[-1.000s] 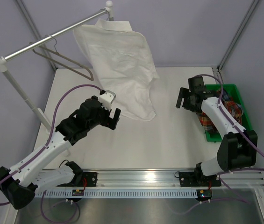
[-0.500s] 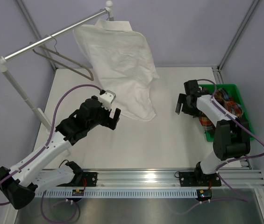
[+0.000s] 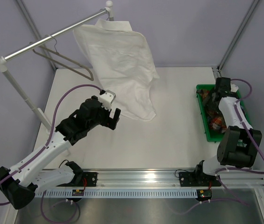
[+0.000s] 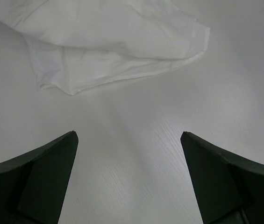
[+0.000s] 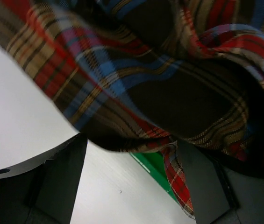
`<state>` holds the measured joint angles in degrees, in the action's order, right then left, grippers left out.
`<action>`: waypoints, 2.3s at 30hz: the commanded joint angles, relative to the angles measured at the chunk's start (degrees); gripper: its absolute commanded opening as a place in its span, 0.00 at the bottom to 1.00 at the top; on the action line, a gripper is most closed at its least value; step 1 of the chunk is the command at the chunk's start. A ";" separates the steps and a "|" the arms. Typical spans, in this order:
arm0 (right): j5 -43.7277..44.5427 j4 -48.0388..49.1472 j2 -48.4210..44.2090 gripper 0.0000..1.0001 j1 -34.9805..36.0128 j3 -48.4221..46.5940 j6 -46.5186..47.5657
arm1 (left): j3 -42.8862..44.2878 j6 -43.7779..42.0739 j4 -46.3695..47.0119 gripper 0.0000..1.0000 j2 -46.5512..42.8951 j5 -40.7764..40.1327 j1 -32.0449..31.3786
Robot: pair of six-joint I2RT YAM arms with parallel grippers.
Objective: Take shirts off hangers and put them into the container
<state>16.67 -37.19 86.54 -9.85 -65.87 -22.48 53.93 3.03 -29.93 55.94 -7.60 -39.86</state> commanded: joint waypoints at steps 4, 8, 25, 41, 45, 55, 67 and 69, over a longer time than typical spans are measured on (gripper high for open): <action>-1.11 4.41 1.51 0.82 -7.46 -0.66 -3.89 | 0.91 0.14 1.98 0.99 -1.54 -0.67 -0.22; -2.42 4.76 6.87 0.78 -11.07 -1.28 -5.90 | 0.91 0.14 1.98 0.99 -1.54 -0.40 -0.22; -6.21 5.37 4.28 0.79 -14.15 -1.55 -6.09 | 1.00 0.22 2.07 0.99 -1.28 0.21 -0.22; -20.96 10.20 0.99 0.81 -0.88 -6.90 -0.81 | 0.91 0.14 1.90 0.99 -0.84 -0.84 -0.22; -21.94 11.96 6.70 0.81 -0.96 -10.59 -0.55 | 0.91 0.05 1.90 0.99 -0.75 -1.02 -0.22; -19.13 11.26 21.29 0.84 -7.20 -19.56 -1.78 | 0.91 -0.13 1.90 0.99 -0.57 -1.72 -0.22; -18.51 8.10 31.49 0.86 -8.35 -25.36 -0.37 | 0.82 -0.21 1.81 0.99 -0.13 -2.07 -0.22; -18.42 7.57 31.23 0.86 -8.35 -25.36 -0.02 | 0.82 -0.21 1.72 0.99 -0.22 -2.16 -0.22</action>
<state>-1.17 -28.56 117.54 -18.37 -88.86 -23.51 53.93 3.03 -30.04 55.66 -8.34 -39.86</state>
